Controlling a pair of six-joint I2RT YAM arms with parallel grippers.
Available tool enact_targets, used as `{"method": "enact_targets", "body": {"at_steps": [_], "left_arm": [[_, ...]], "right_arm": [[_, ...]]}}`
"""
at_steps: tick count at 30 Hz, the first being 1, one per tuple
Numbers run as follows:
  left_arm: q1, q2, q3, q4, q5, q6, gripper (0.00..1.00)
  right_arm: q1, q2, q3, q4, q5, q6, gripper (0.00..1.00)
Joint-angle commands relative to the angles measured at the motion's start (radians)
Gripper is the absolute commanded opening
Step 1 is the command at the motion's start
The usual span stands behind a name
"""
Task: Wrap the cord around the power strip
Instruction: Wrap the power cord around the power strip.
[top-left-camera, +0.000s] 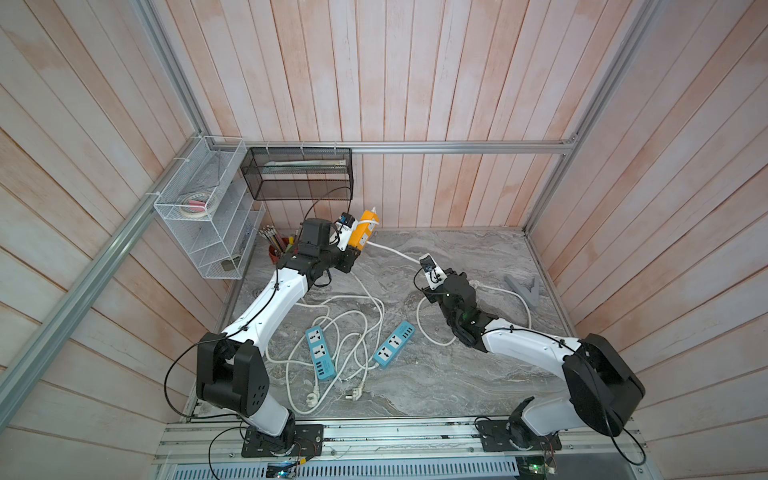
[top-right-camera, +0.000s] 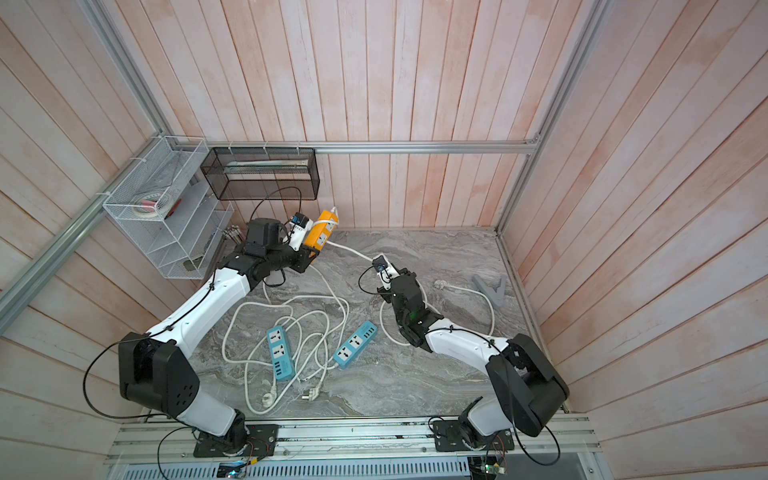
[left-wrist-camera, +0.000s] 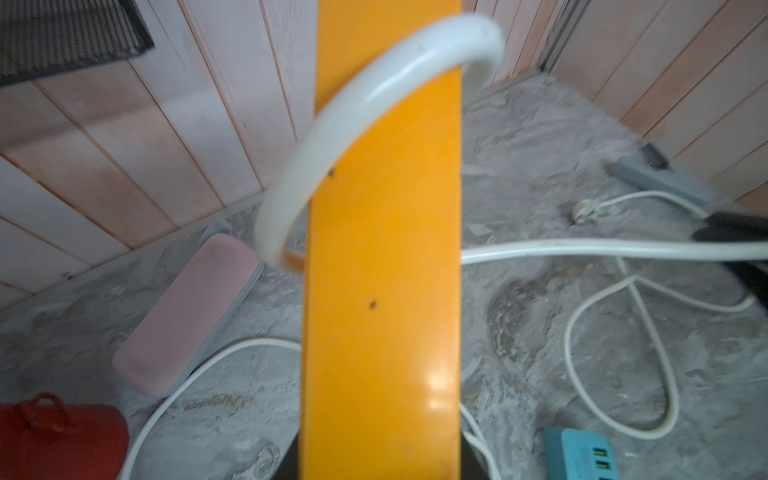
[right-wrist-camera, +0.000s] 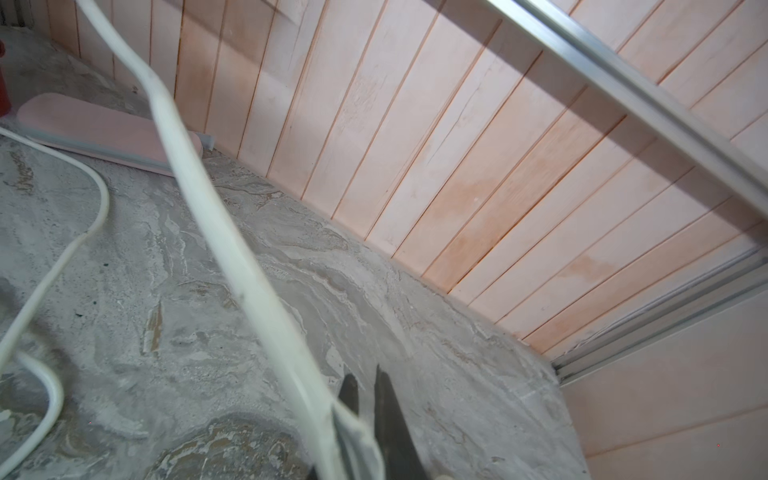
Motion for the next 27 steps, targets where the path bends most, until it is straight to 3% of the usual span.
{"method": "enact_targets", "body": {"at_steps": [1,6,12,16,20,27], "left_arm": [[-0.030,0.031,0.012,-0.050,-0.153,0.119,0.00],[-0.130,0.042,-0.038,-0.035,-0.149,0.215,0.00],[-0.197,0.077,-0.038,-0.116,-0.036,0.305,0.00],[-0.254,0.045,-0.072,-0.166,0.123,0.405,0.00],[-0.309,-0.036,-0.134,-0.126,0.247,0.460,0.00],[-0.328,-0.135,-0.112,-0.072,0.549,0.417,0.00]], "right_arm": [[0.011,-0.066,0.101,0.008,0.024,-0.160,0.00],[0.006,-0.034,0.321,-0.148,-0.193,-0.186,0.00],[-0.064,0.097,0.597,-0.311,-0.371,-0.163,0.00],[-0.136,0.179,0.770,-0.458,-0.540,-0.106,0.00],[-0.219,0.305,0.974,-0.721,-0.735,-0.072,0.00],[-0.321,0.498,1.148,-0.942,-1.048,-0.018,0.00]]}}
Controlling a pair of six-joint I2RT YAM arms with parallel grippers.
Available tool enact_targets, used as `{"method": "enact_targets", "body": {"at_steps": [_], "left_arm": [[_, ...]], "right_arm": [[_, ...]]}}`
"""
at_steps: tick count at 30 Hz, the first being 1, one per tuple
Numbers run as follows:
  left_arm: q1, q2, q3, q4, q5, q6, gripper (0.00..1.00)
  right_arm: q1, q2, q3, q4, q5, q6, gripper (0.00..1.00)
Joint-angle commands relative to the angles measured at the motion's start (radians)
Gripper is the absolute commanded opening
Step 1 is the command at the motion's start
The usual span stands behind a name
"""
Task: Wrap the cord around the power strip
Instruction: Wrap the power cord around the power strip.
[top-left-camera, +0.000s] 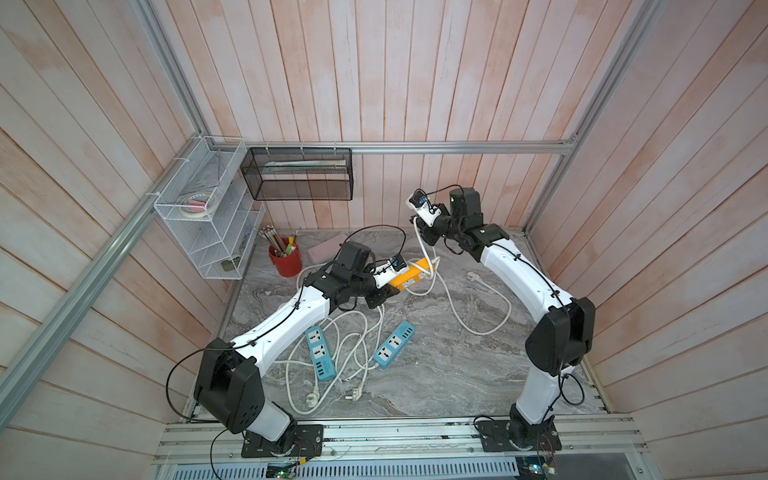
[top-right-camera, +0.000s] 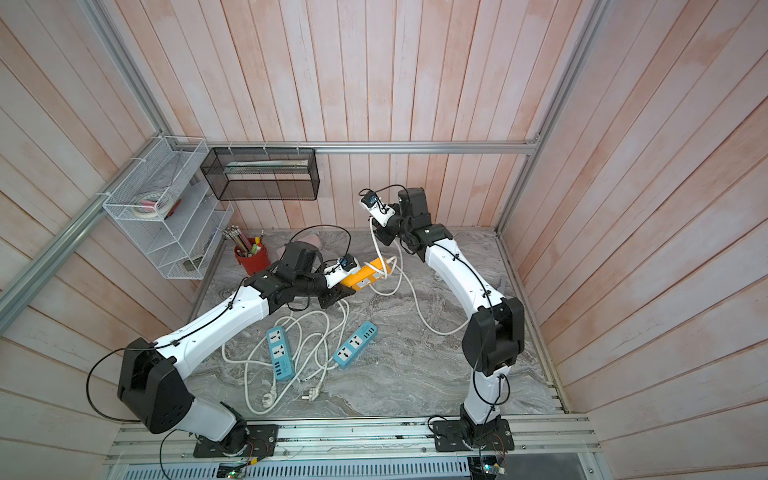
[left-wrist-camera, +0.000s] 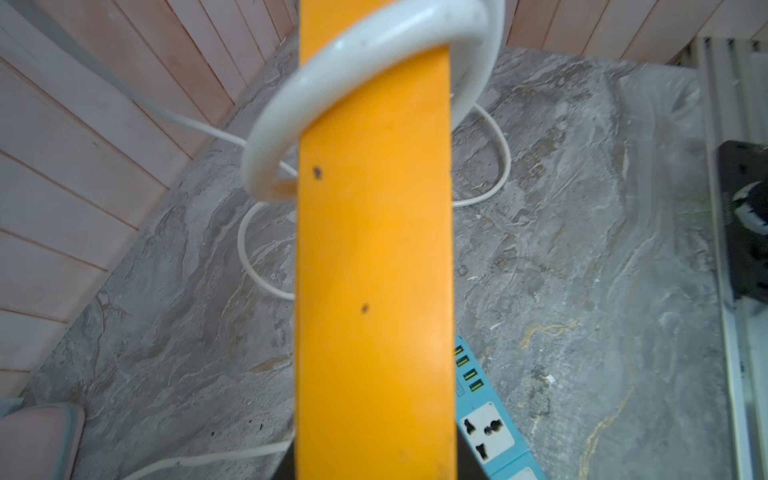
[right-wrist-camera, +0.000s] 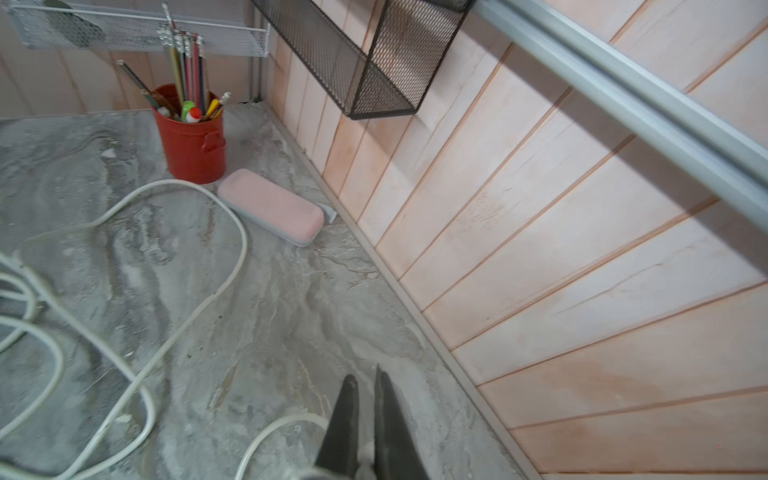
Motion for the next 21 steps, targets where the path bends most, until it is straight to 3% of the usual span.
{"method": "enact_targets", "body": {"at_steps": [1,6,8,12,16,21], "left_arm": [[-0.048,-0.052,-0.007,0.001,0.375,0.084,0.00],[-0.037,-0.091,-0.026,0.235,0.508,-0.083,0.00],[-0.025,-0.107,-0.030,0.314,0.534,-0.139,0.00],[0.017,-0.122,-0.077,0.454,0.529,-0.233,0.00],[0.030,-0.143,-0.107,0.541,0.504,-0.301,0.00],[0.052,-0.163,-0.146,0.674,0.461,-0.406,0.00]], "right_arm": [[-0.028,0.082,0.105,-0.059,-0.215,0.073,0.07],[-0.046,0.104,-0.023,0.060,-0.354,0.200,0.26],[-0.061,0.075,-0.134,0.193,-0.383,0.285,0.41],[-0.097,0.003,-0.387,0.560,-0.411,0.502,0.53],[-0.096,0.017,-0.474,0.690,-0.361,0.598,0.60],[-0.088,0.051,-0.582,0.837,-0.186,0.666,0.65]]}}
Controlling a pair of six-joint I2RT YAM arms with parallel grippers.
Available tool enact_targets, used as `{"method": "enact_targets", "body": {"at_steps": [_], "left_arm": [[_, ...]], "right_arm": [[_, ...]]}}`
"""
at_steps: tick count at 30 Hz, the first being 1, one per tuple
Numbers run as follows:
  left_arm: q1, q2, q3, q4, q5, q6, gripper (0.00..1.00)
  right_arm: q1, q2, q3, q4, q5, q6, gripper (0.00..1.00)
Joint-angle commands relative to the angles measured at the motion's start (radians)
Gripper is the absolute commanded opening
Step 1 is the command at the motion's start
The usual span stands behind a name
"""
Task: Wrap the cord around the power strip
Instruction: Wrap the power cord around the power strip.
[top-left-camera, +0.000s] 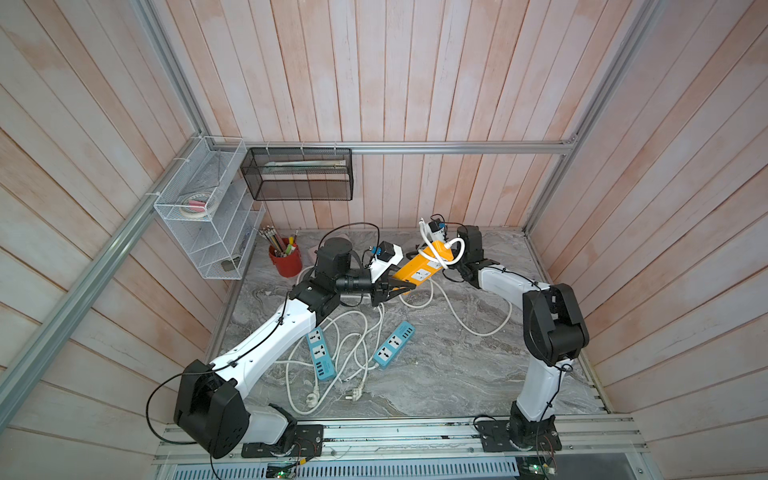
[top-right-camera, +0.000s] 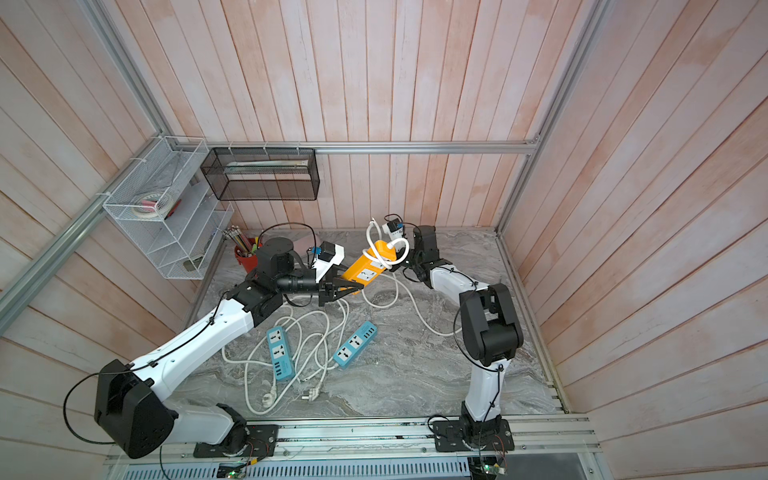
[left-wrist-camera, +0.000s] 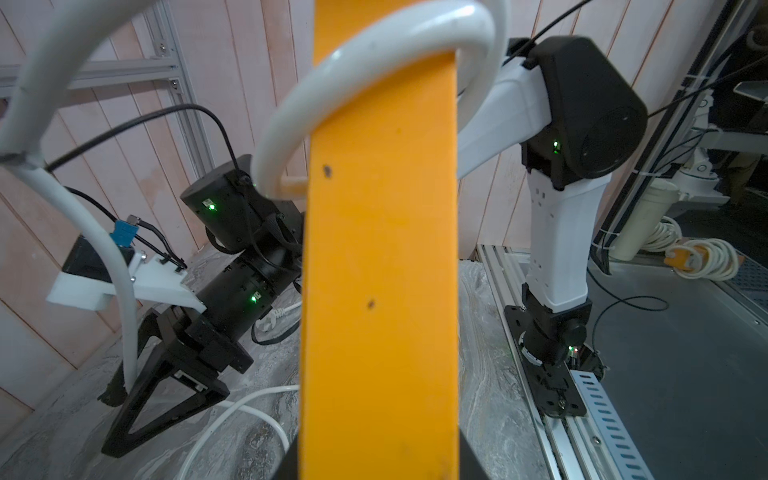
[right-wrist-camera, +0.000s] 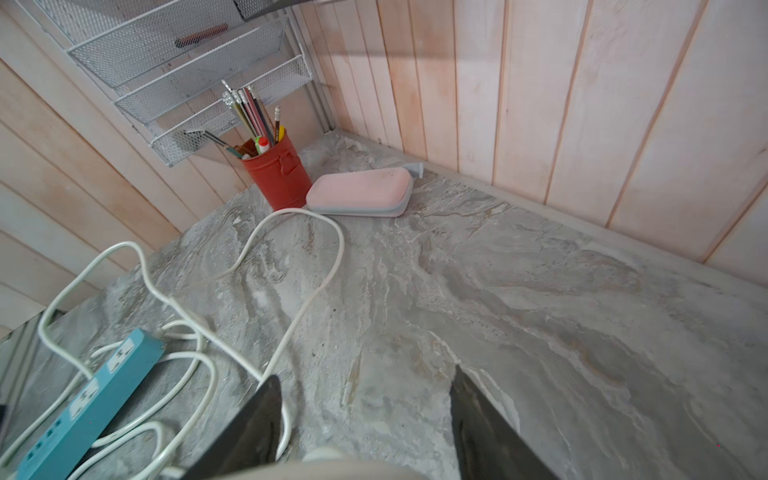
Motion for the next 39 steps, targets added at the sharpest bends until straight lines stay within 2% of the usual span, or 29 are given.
{"method": "enact_targets", "body": {"at_steps": [1,4,7,9,12,14,18,21,25,31,34,39], "left_arm": [[0.018,-0.040,-0.024,0.202,0.004,-0.102,0.00],[0.039,-0.043,-0.038,0.282,-0.001,-0.185,0.00],[0.059,-0.043,-0.039,0.309,-0.033,-0.228,0.00],[0.079,-0.037,-0.044,0.315,-0.091,-0.244,0.00],[0.129,-0.025,-0.051,0.361,-0.136,-0.326,0.00],[0.159,-0.020,-0.040,0.339,-0.158,-0.314,0.00],[0.245,-0.010,0.002,0.235,-0.249,-0.230,0.00],[0.306,-0.008,0.027,0.195,-0.364,-0.217,0.00],[0.317,0.040,0.101,0.030,-0.587,-0.071,0.00],[0.300,0.206,0.216,-0.212,-0.875,0.113,0.00],[0.280,0.256,0.220,-0.256,-0.919,0.159,0.00],[0.175,0.302,0.207,-0.295,-0.910,0.256,0.00]], "right_arm": [[0.010,0.028,-0.037,0.171,0.136,0.085,0.65],[0.025,0.070,-0.017,0.142,0.207,0.051,0.61],[0.050,0.101,0.009,0.103,0.282,0.014,0.40],[0.078,0.112,0.024,0.059,0.350,-0.025,0.22],[0.125,0.114,0.033,-0.020,0.425,-0.082,0.09],[0.140,0.102,0.009,-0.048,0.458,-0.099,0.03],[0.142,0.032,-0.119,-0.037,0.530,-0.102,0.00],[0.147,-0.004,-0.158,-0.112,0.648,-0.148,0.00],[0.179,-0.090,-0.214,-0.154,0.839,-0.239,0.00],[0.307,-0.284,-0.332,0.016,1.075,-0.501,0.00],[0.345,-0.373,-0.342,0.090,1.100,-0.610,0.00],[0.360,-0.468,-0.272,0.110,1.018,-0.692,0.00]]}}
